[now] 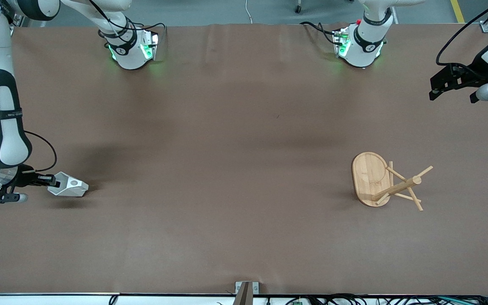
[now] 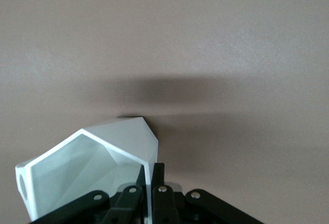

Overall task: Hang cup on rack
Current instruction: 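Grasp the white mug's base with the right gripper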

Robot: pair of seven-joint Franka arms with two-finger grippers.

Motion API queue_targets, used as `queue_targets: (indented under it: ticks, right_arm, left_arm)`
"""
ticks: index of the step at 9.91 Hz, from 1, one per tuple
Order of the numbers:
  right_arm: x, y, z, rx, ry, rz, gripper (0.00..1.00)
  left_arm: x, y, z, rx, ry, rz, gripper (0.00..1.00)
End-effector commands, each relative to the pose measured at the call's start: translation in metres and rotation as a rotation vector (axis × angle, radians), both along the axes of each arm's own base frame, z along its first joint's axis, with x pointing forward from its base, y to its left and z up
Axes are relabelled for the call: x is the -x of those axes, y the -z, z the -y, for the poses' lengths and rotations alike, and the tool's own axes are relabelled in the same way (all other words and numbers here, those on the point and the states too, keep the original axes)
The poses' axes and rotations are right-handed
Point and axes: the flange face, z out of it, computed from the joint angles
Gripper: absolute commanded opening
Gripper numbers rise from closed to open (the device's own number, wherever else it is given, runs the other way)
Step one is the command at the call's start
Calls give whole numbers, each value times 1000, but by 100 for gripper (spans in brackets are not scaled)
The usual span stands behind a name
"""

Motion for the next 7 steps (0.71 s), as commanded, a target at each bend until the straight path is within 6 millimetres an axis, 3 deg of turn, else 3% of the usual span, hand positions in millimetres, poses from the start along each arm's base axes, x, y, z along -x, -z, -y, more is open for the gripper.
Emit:
queue_targets:
  ticks: [1, 3, 4, 7]
  right_arm:
    - [-1, -47, -21, -51, 32, 12, 0]
    - [-2, -81, -63, -106, 20, -22, 0]
    - [-1, -97, -94, -153, -31, -38, 0]
    - [0, -124, -179, -458, -55, -61, 0]
  left_arm:
    - [-5, 14, -1, -6, -4, -40, 100]
    - [-5, 13, 0, -7, -4, -37, 100]
    - [-5, 13, -1, -7, -5, -37, 100]
    - [-5, 13, 0, -9, -4, -34, 100]
